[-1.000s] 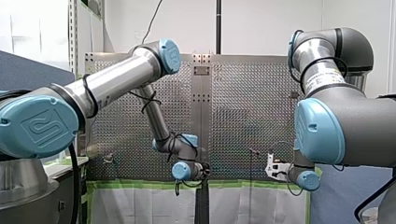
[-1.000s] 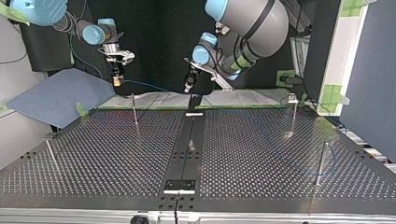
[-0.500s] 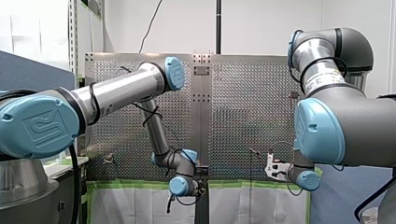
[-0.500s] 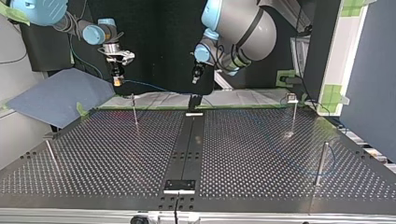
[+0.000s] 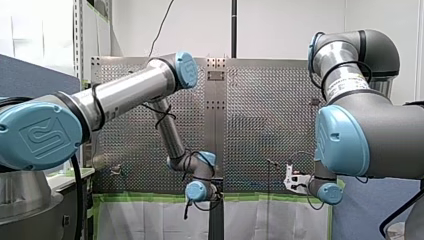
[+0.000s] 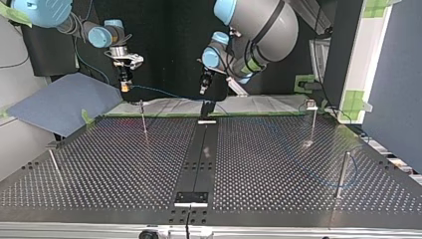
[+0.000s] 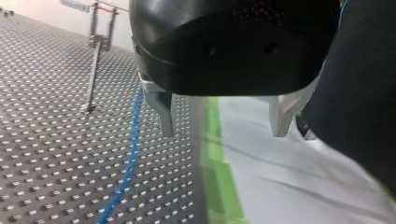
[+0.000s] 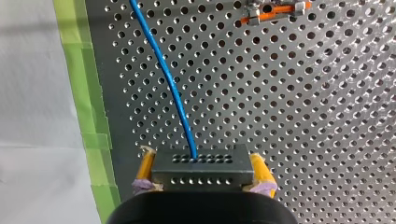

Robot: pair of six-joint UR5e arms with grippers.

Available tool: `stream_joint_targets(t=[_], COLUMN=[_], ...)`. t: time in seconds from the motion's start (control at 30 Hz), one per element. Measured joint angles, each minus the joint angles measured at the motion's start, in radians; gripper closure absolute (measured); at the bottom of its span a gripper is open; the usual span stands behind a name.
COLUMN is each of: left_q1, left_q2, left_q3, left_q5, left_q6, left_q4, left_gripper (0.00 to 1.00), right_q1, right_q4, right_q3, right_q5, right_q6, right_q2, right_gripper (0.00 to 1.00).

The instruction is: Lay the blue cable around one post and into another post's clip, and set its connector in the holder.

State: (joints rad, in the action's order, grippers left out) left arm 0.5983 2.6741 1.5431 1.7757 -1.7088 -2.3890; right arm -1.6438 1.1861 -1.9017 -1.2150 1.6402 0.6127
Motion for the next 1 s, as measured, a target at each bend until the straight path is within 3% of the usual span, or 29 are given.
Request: stream_joint_targets(t=[0.4, 0.7, 1.0], left_q1=[0.002, 0.008, 0.005], left_q2=[-0.011, -0.01, -0.009], left_q3=[-0.006, -0.062, -0.089], left_q5=[0.038, 0.05, 0.111], left_q6=[0.0, -0.001, 0.01], left_q4=[-0.001, 0.001, -0.001], left_gripper=[0.0, 0.0, 0.0], right_q1=[-0.004, -0.009, -0.014], right_q4=[0.0, -0.001, -0.002], right_q3=[0.0, 0.0, 0.0], right_q5=[0.001, 0.0, 0.001], right_q6=[0.001, 0.0, -0.004], right_q2=[0.0, 0.0, 0.0], right_gripper=[1.0, 1.0, 1.0])
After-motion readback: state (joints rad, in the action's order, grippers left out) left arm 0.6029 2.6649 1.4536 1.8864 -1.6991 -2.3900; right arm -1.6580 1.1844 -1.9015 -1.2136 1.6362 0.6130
